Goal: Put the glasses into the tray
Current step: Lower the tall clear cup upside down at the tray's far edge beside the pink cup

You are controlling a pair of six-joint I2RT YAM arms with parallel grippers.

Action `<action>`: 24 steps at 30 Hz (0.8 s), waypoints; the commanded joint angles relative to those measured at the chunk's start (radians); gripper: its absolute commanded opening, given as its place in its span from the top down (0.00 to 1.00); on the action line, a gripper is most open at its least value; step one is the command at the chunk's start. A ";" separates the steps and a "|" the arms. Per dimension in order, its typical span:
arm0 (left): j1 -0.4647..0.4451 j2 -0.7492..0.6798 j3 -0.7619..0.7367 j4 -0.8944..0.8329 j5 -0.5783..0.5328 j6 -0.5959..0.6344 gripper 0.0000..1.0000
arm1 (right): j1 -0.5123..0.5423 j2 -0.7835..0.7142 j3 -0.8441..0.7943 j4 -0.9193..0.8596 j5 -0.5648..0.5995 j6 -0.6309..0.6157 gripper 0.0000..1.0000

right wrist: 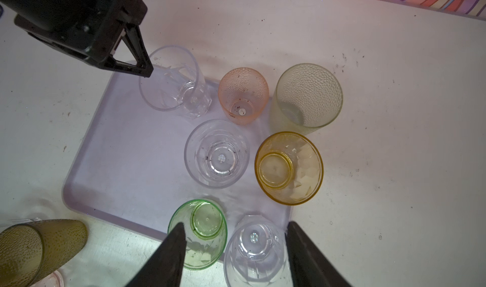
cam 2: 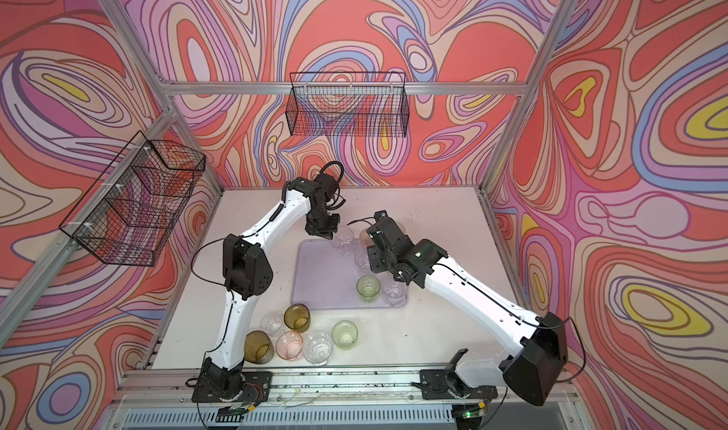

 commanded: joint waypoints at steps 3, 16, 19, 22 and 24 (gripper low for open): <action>-0.007 0.018 0.031 0.007 0.006 -0.004 1.00 | -0.005 -0.025 -0.016 -0.011 0.000 0.016 0.38; -0.009 0.044 0.038 0.016 0.014 -0.005 1.00 | -0.005 -0.026 -0.026 -0.009 -0.001 0.021 0.38; -0.010 0.048 0.038 0.018 0.020 -0.007 1.00 | -0.004 -0.025 -0.027 -0.008 -0.001 0.022 0.38; -0.009 0.049 0.040 0.019 0.021 -0.008 0.99 | -0.004 -0.025 -0.029 -0.008 0.000 0.023 0.38; -0.009 0.050 0.040 0.023 0.025 -0.010 0.98 | -0.005 -0.025 -0.032 -0.007 -0.003 0.025 0.38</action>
